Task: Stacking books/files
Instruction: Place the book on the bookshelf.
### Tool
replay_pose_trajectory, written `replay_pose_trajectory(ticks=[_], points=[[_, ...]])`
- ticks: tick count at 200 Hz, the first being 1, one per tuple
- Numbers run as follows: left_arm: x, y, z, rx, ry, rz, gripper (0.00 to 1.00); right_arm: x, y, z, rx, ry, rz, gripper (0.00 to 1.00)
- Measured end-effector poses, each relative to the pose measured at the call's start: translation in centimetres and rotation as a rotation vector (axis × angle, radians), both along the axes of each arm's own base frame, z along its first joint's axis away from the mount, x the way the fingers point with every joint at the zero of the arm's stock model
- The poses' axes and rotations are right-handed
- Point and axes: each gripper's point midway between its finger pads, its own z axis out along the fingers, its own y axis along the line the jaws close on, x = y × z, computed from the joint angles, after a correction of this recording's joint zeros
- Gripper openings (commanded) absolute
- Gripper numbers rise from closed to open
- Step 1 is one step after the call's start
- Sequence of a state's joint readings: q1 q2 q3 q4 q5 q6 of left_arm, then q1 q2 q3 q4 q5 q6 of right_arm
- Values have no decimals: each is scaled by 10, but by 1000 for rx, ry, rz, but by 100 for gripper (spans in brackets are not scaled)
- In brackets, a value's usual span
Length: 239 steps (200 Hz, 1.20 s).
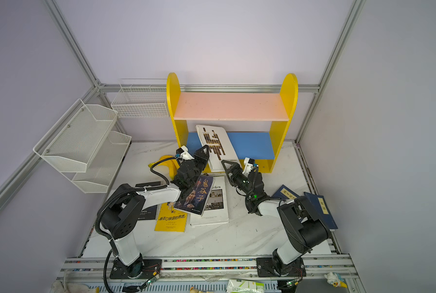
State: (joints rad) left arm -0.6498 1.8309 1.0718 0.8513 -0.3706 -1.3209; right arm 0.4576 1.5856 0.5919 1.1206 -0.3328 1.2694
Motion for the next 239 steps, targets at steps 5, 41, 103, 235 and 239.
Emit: replay_pose_trajectory(ticks=[5,41,103,235,239], points=[[0,0,0,-3,1,0,30,1,0,0,5,0,-2,89],[0,0,0,-27,7,-3,30,5,0,4,41,-11,-18,69],[-1,-3,-6,-8,32,-20,49,13,-7,11,53,-13,-66,48],[-57,22,21,175,94,-101,96,69,-43,31,-236,-44,9,41],[-60,25,20,188,99,-98,96,69,-43,29,-247,-44,19,41]])
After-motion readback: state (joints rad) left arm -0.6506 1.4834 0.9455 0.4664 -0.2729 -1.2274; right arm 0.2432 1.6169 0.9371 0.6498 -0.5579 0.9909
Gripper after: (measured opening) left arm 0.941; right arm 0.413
